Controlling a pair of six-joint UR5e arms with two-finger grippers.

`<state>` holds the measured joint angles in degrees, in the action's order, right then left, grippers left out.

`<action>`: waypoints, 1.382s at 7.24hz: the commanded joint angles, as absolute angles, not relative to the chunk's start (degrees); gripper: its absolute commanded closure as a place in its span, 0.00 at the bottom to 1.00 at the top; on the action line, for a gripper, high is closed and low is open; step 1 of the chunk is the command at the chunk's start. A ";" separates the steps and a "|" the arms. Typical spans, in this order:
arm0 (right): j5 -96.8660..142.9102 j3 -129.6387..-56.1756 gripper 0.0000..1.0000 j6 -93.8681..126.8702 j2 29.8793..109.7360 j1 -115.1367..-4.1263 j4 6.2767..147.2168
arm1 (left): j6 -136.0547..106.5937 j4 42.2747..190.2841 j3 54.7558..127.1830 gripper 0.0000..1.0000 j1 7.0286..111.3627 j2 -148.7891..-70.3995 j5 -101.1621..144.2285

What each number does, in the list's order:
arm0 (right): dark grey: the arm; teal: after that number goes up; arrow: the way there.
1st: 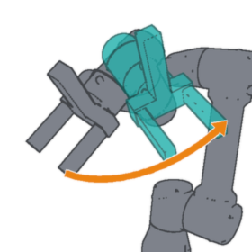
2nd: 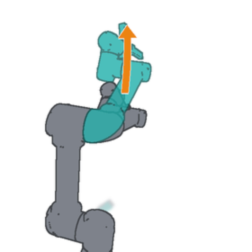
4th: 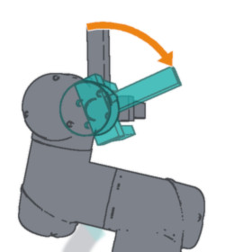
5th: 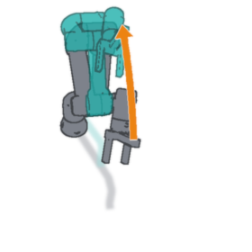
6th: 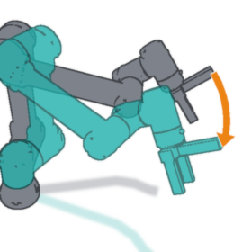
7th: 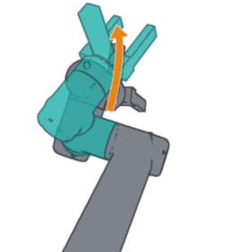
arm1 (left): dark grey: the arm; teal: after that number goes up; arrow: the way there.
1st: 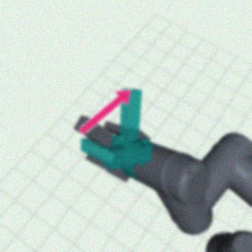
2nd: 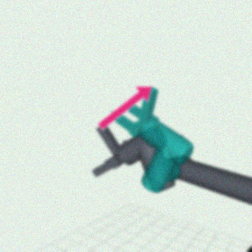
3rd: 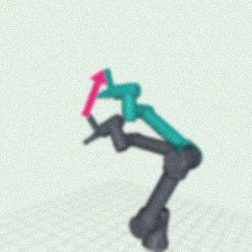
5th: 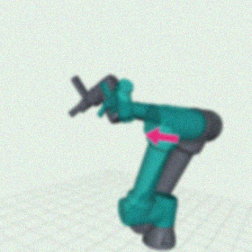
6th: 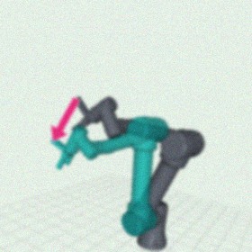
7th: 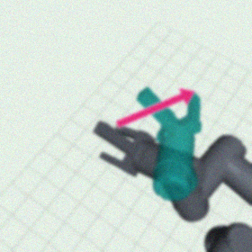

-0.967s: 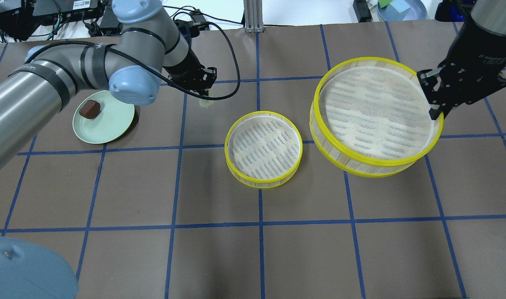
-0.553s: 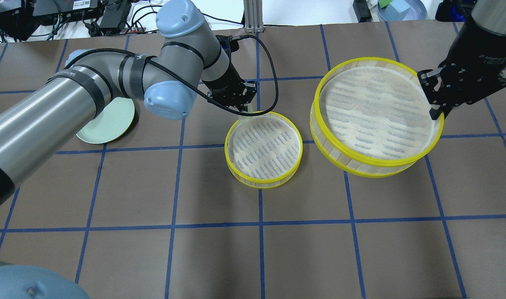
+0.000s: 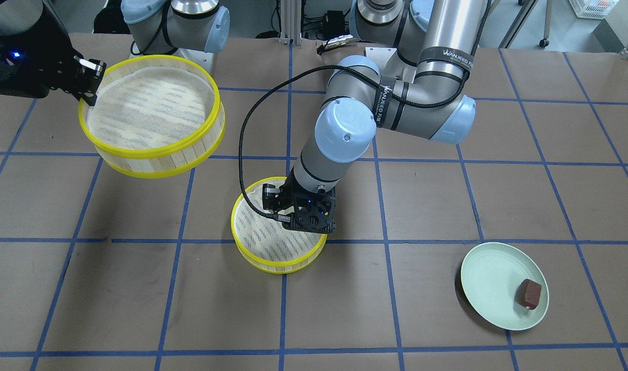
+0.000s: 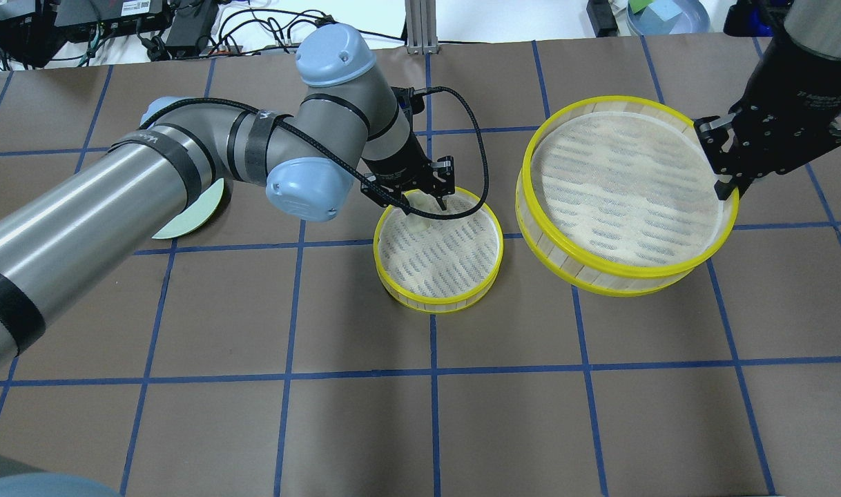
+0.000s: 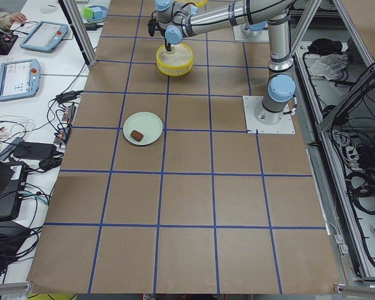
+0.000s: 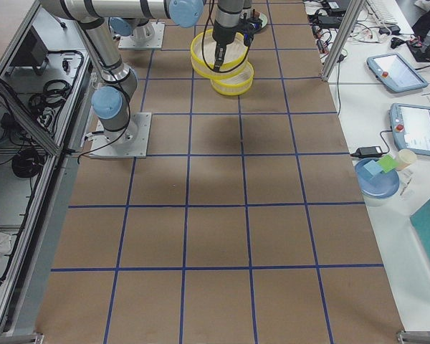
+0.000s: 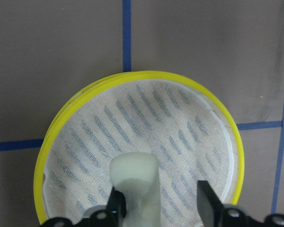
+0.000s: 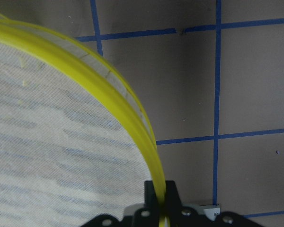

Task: Place buns in different layers of steamer
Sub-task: 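Carry the white bun into the bottom steamer tier and release it, then restack the top tier with the right gripper while the left returns to the plate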

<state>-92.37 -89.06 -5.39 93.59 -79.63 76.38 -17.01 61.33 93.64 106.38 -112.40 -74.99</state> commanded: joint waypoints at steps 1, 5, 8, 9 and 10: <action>-92.29 -89.12 1.00 -5.36 93.60 -79.72 76.11 | -17.05 62.14 93.52 0.00 106.35 -111.80 -75.06; -91.93 -89.03 1.00 -5.01 93.69 -80.24 76.99 | -15.39 63.19 92.64 0.00 104.52 -111.80 -78.02; -92.03 -88.34 1.00 -5.02 89.23 -84.97 83.14 | 0.02 66.61 91.23 0.00 90.93 -110.05 -84.35; -91.85 -88.24 1.00 -2.75 84.08 -88.82 87.41 | 9.75 66.62 91.14 0.00 86.96 -109.60 -90.12; -91.85 -88.16 1.00 4.24 79.67 -95.03 92.50 | 15.50 66.53 91.06 0.00 84.14 -109.43 -93.05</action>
<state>-91.94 -88.32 -1.91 85.01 -88.68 87.03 6.98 66.36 91.21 88.40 -109.84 -88.66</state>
